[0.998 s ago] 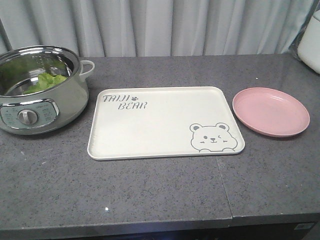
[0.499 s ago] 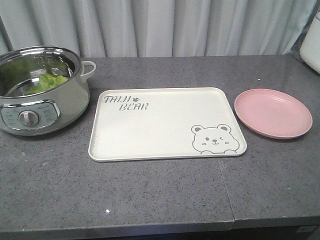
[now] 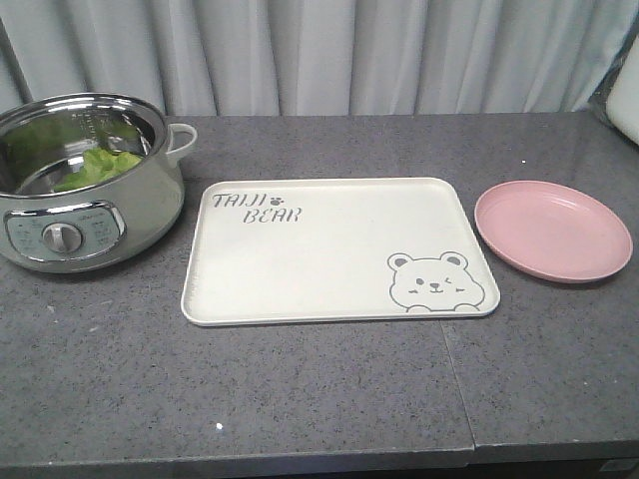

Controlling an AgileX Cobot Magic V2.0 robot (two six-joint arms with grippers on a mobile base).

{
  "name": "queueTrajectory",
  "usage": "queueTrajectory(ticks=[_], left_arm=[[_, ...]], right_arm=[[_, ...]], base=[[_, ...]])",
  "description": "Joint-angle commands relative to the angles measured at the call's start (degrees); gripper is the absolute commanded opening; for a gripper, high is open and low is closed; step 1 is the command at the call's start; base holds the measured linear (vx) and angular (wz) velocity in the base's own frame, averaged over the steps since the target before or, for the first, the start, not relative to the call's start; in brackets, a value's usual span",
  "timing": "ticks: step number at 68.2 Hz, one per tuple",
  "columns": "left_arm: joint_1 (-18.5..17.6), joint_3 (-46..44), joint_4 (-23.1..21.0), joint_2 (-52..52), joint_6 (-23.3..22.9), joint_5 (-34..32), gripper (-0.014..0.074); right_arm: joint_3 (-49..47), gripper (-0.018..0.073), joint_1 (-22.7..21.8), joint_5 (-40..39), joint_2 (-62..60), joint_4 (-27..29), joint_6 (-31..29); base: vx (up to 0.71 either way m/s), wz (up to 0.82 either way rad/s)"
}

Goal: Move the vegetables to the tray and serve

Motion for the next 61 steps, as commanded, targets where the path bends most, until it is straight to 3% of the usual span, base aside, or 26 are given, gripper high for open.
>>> queueTrajectory(ticks=[1,61], left_arm=[[0.0,1.3,-0.3,-0.9,-0.6,-4.0,-0.0006],[0.0,1.3,-0.3,-0.9,-0.6,-4.0,-0.0006]], right_arm=[[0.8,-0.0003,-0.4,-4.5,-0.3,-0.5,0.0],[0.8,-0.0003,-0.4,-4.5,-0.3,-0.5,0.0]], base=[[0.01,0.01],[0.00,0.01]])
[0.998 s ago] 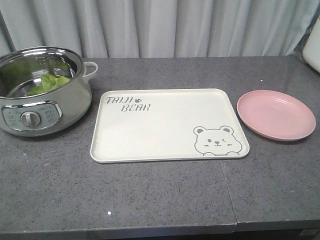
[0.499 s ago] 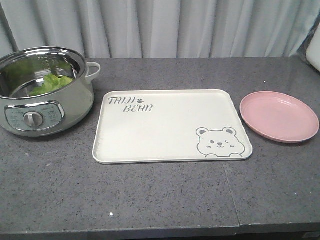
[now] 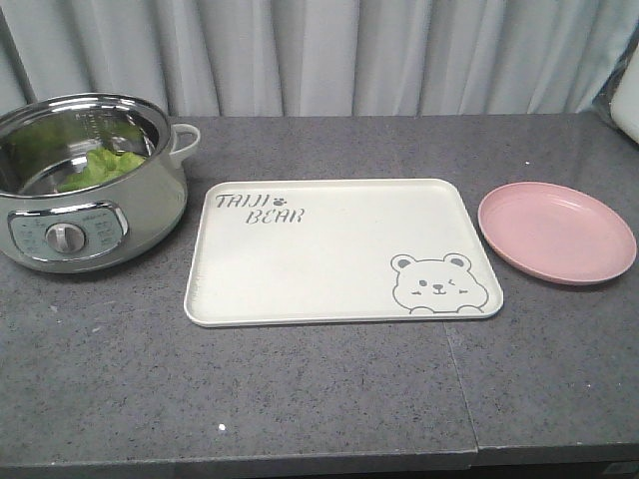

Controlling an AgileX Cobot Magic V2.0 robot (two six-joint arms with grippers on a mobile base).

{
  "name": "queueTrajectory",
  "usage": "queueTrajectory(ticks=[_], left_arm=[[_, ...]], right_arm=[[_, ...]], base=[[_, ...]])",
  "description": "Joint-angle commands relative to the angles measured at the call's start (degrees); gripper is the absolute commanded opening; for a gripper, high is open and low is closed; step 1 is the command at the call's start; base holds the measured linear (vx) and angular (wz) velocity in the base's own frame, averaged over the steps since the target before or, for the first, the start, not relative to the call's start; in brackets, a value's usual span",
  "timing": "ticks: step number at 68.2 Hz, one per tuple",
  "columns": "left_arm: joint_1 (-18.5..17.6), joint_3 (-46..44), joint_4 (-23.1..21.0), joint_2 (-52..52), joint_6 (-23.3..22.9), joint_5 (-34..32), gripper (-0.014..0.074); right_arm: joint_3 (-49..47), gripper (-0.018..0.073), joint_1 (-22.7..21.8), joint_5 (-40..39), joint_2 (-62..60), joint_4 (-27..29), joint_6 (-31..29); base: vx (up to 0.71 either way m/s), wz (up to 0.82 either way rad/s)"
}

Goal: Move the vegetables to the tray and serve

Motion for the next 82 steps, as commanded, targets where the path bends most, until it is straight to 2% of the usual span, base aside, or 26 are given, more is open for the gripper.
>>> queueTrajectory(ticks=[1,51,56,67,76,82], left_arm=[[0.0,1.3,-0.3,-0.9,-0.6,-4.0,-0.0006],[0.0,1.3,-0.4,-0.9,-0.6,-4.5,-0.0006],[0.0,1.3,-0.4,-0.9,-2.4,-6.3,-0.0006],[0.0,1.3,-0.4,-0.9,-11.1,-12.3,-0.0006],[0.0,1.3,-0.4,-0.9,-12.2,-13.9,-0.0006],[0.0,1.2,-0.4,-0.9,-12.2,-14.2,-0.0006]], right_arm=[[0.8,-0.0003,-0.4,-4.5,-0.3,-0.5,0.0],[0.8,-0.0003,-0.4,-4.5,-0.3,-0.5,0.0],[0.8,-0.0003,-0.4,-4.5,-0.3,-0.5,0.0],[0.8,-0.0003,-0.4,-4.7,-0.3,0.2,0.1],[0.8,-0.0003,-0.4,-4.7,-0.3,2.4,0.1],[0.8,-0.0003,-0.4,-4.7,-0.3,6.8,0.3]], base=[[0.00,0.00],[0.00,0.00],[0.00,0.00],[0.00,0.00],[0.00,0.00],[0.00,0.00]])
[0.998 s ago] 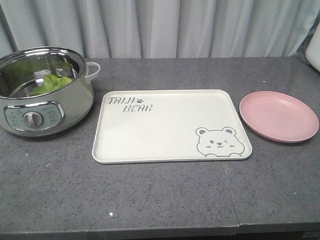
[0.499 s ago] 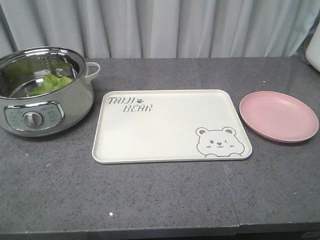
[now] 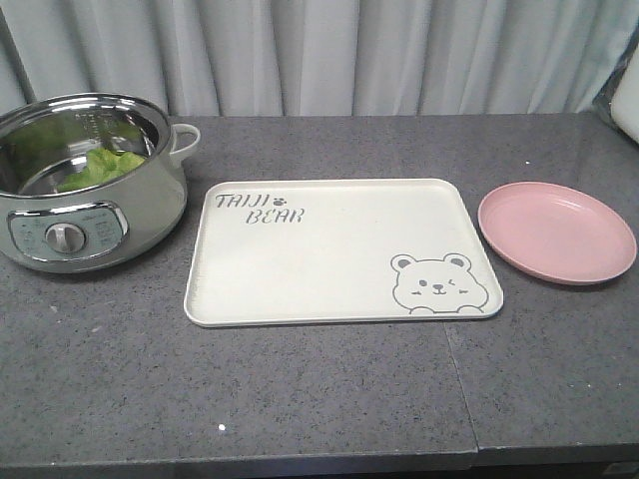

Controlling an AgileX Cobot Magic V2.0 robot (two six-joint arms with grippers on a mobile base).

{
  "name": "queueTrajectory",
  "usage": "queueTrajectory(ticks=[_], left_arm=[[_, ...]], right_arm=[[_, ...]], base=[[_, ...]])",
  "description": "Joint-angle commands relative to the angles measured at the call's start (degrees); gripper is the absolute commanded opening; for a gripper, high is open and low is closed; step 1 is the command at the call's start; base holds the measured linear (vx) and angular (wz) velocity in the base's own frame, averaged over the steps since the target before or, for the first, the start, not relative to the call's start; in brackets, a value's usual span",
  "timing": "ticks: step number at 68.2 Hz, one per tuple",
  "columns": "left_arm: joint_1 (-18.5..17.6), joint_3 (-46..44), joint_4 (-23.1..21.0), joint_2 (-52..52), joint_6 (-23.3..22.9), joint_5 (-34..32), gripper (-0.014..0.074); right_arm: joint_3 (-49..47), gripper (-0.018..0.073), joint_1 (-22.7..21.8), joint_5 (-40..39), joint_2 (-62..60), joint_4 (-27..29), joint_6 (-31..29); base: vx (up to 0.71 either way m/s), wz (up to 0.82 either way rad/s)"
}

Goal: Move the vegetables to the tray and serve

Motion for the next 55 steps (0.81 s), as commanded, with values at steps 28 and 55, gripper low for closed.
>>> queueTrajectory(ticks=[28,55], left_arm=[[-0.1,-14.8,-0.4,4.4,-0.6,4.2,0.0043],[-0.1,-20.3,-5.4,9.1,-0.7,6.7,0.0528]], right_arm=[[-19.1,0.0174,-0.2,9.5,14.3,8.7,-1.4],[-22.5,0.0672,-0.2,-5.0,24.9,10.6,0.3]], base=[[0.00,0.00],[0.00,0.00]])
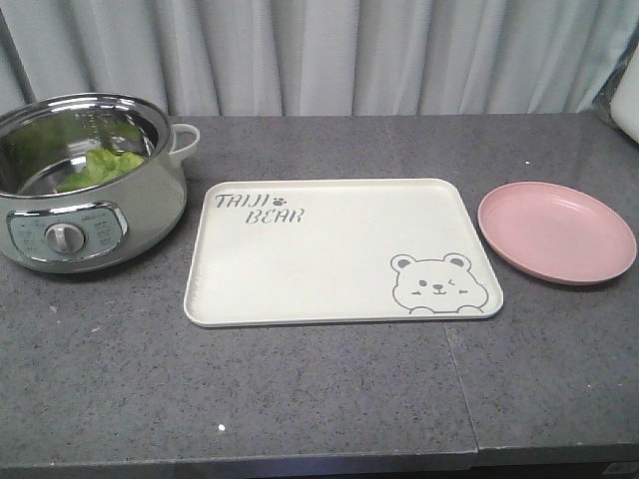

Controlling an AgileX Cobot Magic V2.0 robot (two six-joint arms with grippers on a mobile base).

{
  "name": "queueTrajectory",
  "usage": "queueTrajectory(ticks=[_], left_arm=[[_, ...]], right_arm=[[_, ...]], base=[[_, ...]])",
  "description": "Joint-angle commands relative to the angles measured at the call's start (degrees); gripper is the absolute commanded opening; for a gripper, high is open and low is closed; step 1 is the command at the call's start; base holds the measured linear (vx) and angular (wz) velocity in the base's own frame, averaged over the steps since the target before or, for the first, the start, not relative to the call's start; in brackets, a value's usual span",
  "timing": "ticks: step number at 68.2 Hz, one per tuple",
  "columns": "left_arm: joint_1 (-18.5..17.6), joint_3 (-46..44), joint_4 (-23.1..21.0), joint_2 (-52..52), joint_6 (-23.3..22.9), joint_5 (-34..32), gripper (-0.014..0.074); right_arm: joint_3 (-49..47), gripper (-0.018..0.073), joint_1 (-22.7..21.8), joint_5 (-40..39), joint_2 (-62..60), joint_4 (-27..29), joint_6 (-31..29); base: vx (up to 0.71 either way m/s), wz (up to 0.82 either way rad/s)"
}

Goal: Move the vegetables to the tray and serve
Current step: 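Lower the left gripper into the pot and grasp a lettuce leaf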

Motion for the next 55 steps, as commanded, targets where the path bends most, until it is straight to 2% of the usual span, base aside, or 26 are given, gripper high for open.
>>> queueTrajectory(ticks=[1,15,19,29,34,55], left_arm=[[-0.1,-2.3,-2.7,1.4,-0.4,-3.3,0.0536],[-0.1,-9.7,-3.2,11.1,0.6,-0.7,0.0539],[-0.1,-14.2,-3.0,16.4,3.3,1.7,0.0529],[-0.1,-29.9,-3.2,32.1,13.2,12.0,0.0506],[-0.1,-38.6,-3.2,39.7,16.4,16.9,0.0502],[-0.1,-76.2,-3.9,70.6,23.9,40.7,0.0503]], right_arm=[[-1.9,0.0668,-0.2,-5.8,2.1,1.0,0.2],[-2.5,0.0607,-0.2,-5.3,6.0,1.1,0.2],[-4.1,0.0594,-0.2,-3.7,7.2,0.8,-0.5],[-10.8,0.0591,-0.2,4.3,11.0,-1.5,-3.6],[-13.9,0.0591,-0.2,8.3,13.0,-1.8,-4.1],[-15.6,0.0591,-0.2,16.1,16.1,-1.9,-4.1]], base=[[0.00,0.00],[0.00,0.00],[0.00,0.00],[0.00,0.00],[0.00,0.00],[0.00,0.00]])
